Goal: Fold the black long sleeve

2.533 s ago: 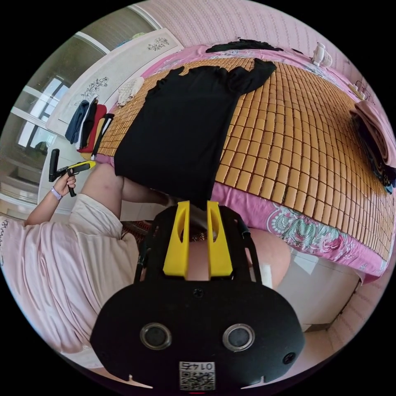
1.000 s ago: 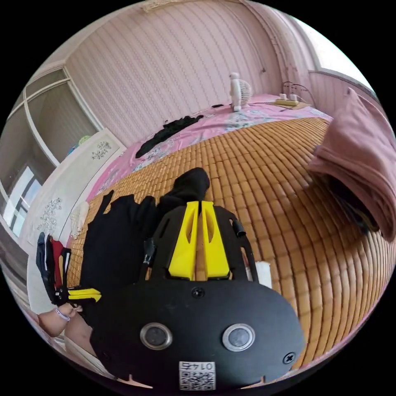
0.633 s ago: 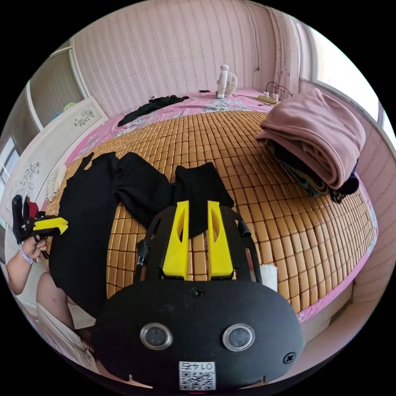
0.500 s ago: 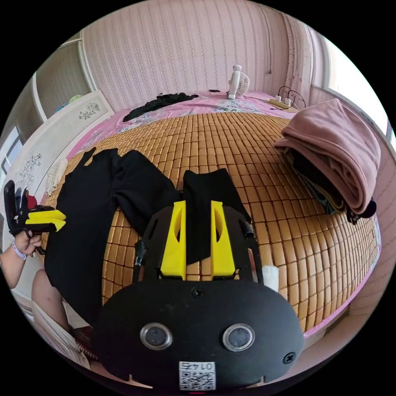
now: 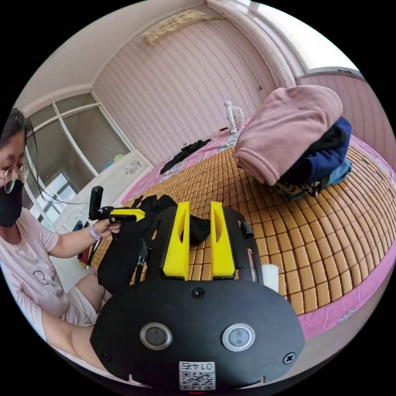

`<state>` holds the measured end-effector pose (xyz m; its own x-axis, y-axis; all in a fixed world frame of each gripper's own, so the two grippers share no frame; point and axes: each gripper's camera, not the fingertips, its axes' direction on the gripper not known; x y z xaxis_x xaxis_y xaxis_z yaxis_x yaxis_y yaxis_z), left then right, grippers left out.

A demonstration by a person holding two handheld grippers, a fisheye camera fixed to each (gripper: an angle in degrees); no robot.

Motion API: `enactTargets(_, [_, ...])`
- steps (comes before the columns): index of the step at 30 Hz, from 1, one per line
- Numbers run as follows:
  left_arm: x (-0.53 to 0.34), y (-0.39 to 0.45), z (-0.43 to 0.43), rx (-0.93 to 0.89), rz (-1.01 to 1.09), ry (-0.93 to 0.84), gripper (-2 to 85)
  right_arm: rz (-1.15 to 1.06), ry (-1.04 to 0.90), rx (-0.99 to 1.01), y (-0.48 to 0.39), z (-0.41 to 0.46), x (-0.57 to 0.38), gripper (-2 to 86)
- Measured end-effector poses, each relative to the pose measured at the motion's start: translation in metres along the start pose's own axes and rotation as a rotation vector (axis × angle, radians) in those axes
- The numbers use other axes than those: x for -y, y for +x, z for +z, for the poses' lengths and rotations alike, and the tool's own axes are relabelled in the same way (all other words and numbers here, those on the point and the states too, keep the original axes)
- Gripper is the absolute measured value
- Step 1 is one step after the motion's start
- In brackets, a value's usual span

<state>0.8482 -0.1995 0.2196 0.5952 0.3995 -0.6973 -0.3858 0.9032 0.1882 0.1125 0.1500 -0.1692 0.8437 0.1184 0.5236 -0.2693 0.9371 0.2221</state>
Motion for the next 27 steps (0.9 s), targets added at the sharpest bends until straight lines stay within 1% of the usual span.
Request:
enactTargets(2, [0.017, 0.019, 0.031, -0.023, 0.032, -0.037, 4.8, -0.017, -0.022, -0.028, -0.005, 0.003, 0.006, 11.6])
enactTargets(5, [0.035, 0.046, 0.070, -0.031, 0.083, -0.084, 5.0, -0.107, -0.191, -0.015, -0.026, 0.033, 0.019, 14.3])
enactTargets(7, [0.045, 0.057, 0.093, -0.019, 0.099, -0.113, 5.4, -0.222, -0.354, 0.046, -0.051, 0.064, 0.025, 15.3])
enactTargets(10, [0.061, 0.065, 0.121, -0.001, 0.100, -0.110, 5.8, -0.369, -0.505, 0.053, -0.086, 0.098, 0.028, 15.3])
enactTargets(12, [0.069, 0.065, 0.135, 0.037, 0.092, -0.089, 6.0, -0.461, -0.559, 0.063, -0.103, 0.116, 0.023, 15.2])
enactTargets(14, [0.078, 0.064, 0.160, 0.096, 0.082, -0.123, 6.0, -0.479, -0.654, 0.011, -0.105, 0.139, 0.015, 14.3])
enactTargets(15, [0.080, 0.064, 0.168, 0.099, 0.081, -0.146, 6.0, -0.480, -0.653, -0.026, -0.103, 0.143, 0.015, 11.7])
enactTargets(16, [0.083, 0.064, 0.185, 0.100, 0.079, -0.199, 6.0, -0.454, -0.622, -0.044, -0.099, 0.137, 0.023, 8.1])
enactTargets(17, [0.084, 0.064, 0.202, 0.107, 0.085, -0.250, 6.1, -0.427, -0.637, -0.049, -0.095, 0.135, 0.028, 5.8])
enactTargets(18, [0.085, 0.065, 0.205, 0.107, 0.087, -0.231, 6.1, -0.341, -0.647, -0.042, -0.082, 0.127, 0.039, 3.3])
enactTargets(20, [0.090, 0.064, 0.215, 0.094, 0.053, -0.211, 6.3, -0.216, -0.548, 0.026, -0.056, 0.101, 0.049, 3.0])
enactTargets(21, [0.092, 0.064, 0.216, 0.083, 0.039, -0.205, 6.5, -0.109, -0.461, 0.025, -0.034, 0.079, 0.052, 3.0])
enactTargets(22, [0.095, 0.065, 0.215, 0.062, 0.025, -0.175, 6.7, 0.018, -0.399, -0.032, -0.011, 0.058, 0.053, 3.2])
enactTargets(24, [0.100, 0.074, 0.210, 0.051, 0.041, -0.119, 6.9, 0.157, -0.313, -0.071, 0.014, 0.032, 0.051, 3.9])
enactTargets(25, [0.103, 0.083, 0.208, 0.050, 0.059, -0.098, 6.9, 0.201, -0.278, -0.095, 0.023, 0.022, 0.051, 4.5])
enactTargets(27, [0.106, 0.098, 0.210, 0.030, 0.095, -0.093, 6.9, 0.233, -0.270, -0.145, 0.027, 0.017, 0.053, 5.3])
